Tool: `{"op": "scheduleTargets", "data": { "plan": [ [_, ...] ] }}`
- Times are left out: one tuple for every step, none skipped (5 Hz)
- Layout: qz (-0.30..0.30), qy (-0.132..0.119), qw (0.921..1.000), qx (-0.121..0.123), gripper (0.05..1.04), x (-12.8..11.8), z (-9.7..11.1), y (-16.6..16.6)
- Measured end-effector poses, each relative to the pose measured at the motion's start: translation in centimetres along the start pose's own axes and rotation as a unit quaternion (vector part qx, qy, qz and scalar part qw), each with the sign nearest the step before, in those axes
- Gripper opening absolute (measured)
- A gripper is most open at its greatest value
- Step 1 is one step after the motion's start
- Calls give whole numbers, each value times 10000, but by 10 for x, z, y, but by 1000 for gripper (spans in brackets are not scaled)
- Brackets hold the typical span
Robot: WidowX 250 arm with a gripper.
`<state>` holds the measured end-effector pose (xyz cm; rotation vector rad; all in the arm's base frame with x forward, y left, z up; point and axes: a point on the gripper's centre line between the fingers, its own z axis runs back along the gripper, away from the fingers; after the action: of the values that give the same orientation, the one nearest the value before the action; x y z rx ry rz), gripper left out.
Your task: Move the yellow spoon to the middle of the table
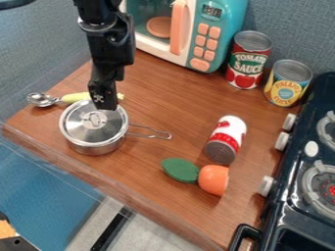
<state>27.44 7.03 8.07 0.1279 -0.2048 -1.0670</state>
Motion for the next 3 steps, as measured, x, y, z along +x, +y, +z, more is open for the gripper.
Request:
{"op": "scheduleTargets", "data": {
  "plan": [
    [19,20,9999,-112,1000,-1,-5,-2],
    [294,88,9990,-323,1000,-19,-14,7],
    [689,134,9970,-334,1000,-42,-18,33]
  ]
}}
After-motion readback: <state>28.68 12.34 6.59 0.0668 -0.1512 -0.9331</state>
